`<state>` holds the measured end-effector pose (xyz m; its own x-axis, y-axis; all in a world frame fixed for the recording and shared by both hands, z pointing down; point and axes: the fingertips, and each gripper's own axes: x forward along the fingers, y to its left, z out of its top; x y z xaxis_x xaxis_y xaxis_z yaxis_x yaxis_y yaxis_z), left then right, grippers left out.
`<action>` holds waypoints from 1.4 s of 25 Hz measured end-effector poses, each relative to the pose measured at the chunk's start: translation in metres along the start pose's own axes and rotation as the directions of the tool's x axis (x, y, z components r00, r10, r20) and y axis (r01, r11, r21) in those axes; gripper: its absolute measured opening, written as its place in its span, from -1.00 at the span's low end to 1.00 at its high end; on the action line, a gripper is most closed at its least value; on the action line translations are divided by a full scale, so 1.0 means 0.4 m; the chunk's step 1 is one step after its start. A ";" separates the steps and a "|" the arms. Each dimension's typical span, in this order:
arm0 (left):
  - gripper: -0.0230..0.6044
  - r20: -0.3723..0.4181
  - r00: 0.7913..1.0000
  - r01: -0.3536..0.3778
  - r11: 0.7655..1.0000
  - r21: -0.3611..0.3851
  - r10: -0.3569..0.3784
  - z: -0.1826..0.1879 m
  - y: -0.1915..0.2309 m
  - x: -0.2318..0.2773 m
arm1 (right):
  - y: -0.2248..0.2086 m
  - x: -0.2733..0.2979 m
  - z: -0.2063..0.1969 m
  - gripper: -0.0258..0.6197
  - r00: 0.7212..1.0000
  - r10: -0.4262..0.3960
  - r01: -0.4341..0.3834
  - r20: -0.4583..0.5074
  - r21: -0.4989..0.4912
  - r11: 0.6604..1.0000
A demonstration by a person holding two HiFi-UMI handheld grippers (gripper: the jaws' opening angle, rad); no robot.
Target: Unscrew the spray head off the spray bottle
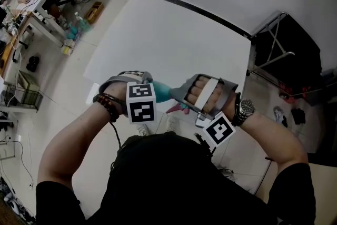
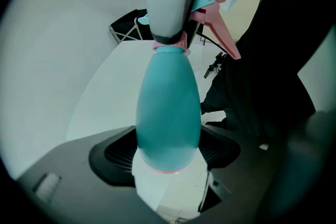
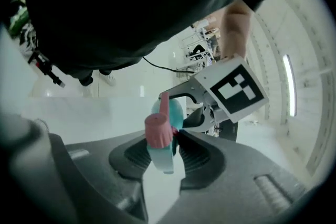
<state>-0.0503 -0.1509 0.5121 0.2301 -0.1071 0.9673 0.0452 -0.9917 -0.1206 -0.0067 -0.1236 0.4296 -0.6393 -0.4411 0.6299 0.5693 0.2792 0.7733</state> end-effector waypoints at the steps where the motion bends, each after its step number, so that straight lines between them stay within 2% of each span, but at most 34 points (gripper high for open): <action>1: 0.31 0.005 1.000 0.004 1.000 0.000 -0.004 0.003 -0.001 0.001 | 0.004 -0.002 -0.001 -0.55 1.000 -0.012 0.012 -0.002 -0.035 0.999; 3: 0.31 0.012 1.000 -0.001 1.000 0.003 0.001 0.008 0.003 0.002 | 0.008 -0.004 -0.006 -0.55 1.000 -0.029 0.028 -0.006 -0.068 0.997; 6: 0.31 0.025 0.999 -0.030 1.000 -0.001 0.030 0.011 0.018 0.001 | -0.002 -0.002 -0.022 -0.54 0.999 -0.040 0.040 -0.021 -0.009 0.999; 8: 0.31 0.035 0.998 -0.047 0.999 -0.012 0.047 0.010 0.030 -0.001 | -0.011 0.000 -0.038 -0.27 0.999 -0.036 0.038 -0.037 0.061 0.997; 10: 0.31 0.051 0.997 -0.064 0.998 -0.029 0.065 0.008 0.044 -0.003 | -0.019 -0.001 -0.058 -0.14 0.998 -0.035 0.041 -0.058 0.101 0.994; 13: 0.31 0.076 0.992 -0.100 0.993 -0.059 0.104 0.007 0.068 -0.009 | -0.026 -0.016 -0.087 -0.05 0.997 -0.030 0.044 -0.078 0.184 0.982; 17: 0.31 0.103 0.979 -0.166 0.983 -0.083 0.174 0.004 0.102 -0.016 | -0.019 -0.045 -0.127 0.07 0.996 0.025 0.006 -0.086 0.341 0.940; 19: 0.31 0.110 0.972 -0.197 0.976 -0.087 0.206 -0.001 0.115 -0.017 | -0.009 -0.058 -0.139 0.08 0.995 0.082 -0.046 -0.057 0.471 0.881; 20: 0.31 0.111 0.969 -0.210 0.974 -0.088 0.220 -0.004 0.121 -0.018 | -0.006 -0.065 -0.140 0.11 0.993 0.117 -0.086 -0.020 0.557 0.826; 21: 0.31 0.110 0.967 -0.223 0.971 -0.089 0.232 -0.007 0.127 -0.019 | -0.006 -0.073 -0.138 0.17 0.989 0.146 -0.135 0.036 0.649 0.748; 23: 0.31 0.103 0.962 -0.243 0.966 -0.086 0.251 -0.013 0.136 -0.021 | -0.020 -0.093 -0.132 0.26 0.972 0.155 -0.235 0.180 0.808 0.540; 25: 0.31 0.087 0.960 -0.259 0.962 -0.081 0.266 -0.021 0.142 -0.020 | -0.061 -0.108 -0.134 0.28 0.953 0.083 -0.302 0.291 0.899 0.318; 26: 0.31 0.078 0.959 -0.266 0.961 -0.079 0.272 -0.025 0.144 -0.019 | -0.086 -0.108 -0.141 0.28 0.950 0.039 -0.311 0.310 0.923 0.225; 27: 0.31 0.069 0.958 -0.273 0.959 -0.079 0.279 -0.028 0.147 -0.018 | -0.106 -0.102 -0.151 0.28 0.951 0.006 -0.306 0.308 0.941 0.147; 29: 0.31 0.052 0.955 -0.288 0.955 -0.078 0.292 -0.029 0.151 -0.016 | -0.123 -0.076 -0.168 0.27 0.960 -0.014 -0.281 0.281 0.960 0.017; 32: 0.31 0.031 0.948 -0.313 0.946 -0.079 0.316 -0.026 0.158 -0.016 | -0.111 -0.025 -0.165 0.26 0.961 0.005 -0.270 0.275 0.946 -0.179; 33: 0.31 0.025 0.945 -0.323 0.943 -0.080 0.326 -0.026 0.161 -0.016 | -0.105 -0.008 -0.161 0.24 0.960 0.012 -0.269 0.280 0.934 -0.233; 34: 0.31 0.018 0.942 -0.333 0.940 -0.080 0.335 -0.025 0.164 -0.017 | -0.099 0.006 -0.157 0.20 0.959 0.019 -0.267 0.282 0.925 -0.270; 35: 0.31 0.012 0.939 -0.341 0.936 -0.080 0.343 -0.023 0.167 -0.016 | -0.093 0.019 -0.155 0.15 0.959 0.027 -0.261 0.281 0.922 -0.287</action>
<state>-0.0578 -0.2170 0.4998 0.2432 -0.4404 0.8643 -0.1138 -0.8978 -0.4254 -0.0008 -0.1902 0.4010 -0.7427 -0.1762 0.6460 -0.4727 0.8213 -0.3195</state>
